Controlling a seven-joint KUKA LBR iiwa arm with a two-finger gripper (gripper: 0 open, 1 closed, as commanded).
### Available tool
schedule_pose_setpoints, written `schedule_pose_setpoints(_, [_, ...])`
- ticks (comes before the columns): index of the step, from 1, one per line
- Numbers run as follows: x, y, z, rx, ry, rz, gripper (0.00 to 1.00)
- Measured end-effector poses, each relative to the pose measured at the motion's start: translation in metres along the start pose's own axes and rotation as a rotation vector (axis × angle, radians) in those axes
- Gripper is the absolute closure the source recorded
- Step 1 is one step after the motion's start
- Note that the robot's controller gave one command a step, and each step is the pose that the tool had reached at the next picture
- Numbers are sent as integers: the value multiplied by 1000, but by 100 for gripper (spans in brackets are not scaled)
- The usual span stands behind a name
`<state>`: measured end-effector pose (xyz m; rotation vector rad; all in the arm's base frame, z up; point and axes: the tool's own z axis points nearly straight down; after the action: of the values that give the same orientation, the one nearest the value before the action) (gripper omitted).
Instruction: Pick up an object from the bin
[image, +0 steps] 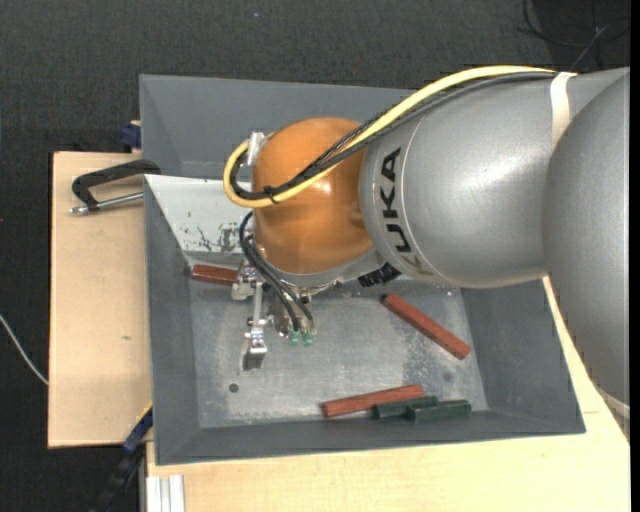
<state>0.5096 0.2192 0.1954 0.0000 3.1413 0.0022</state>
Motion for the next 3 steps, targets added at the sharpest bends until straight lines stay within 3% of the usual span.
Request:
schedule_pose_setpoints(1, [-42, -25, 58, -1, -2, 142, 0])
schedule_pose_setpoints(2, [-85, -56, 39, -1, -5, -14, 0])
schedule_pose_setpoints(3, [-91, -63, 52, -1, -1, 270, 0])
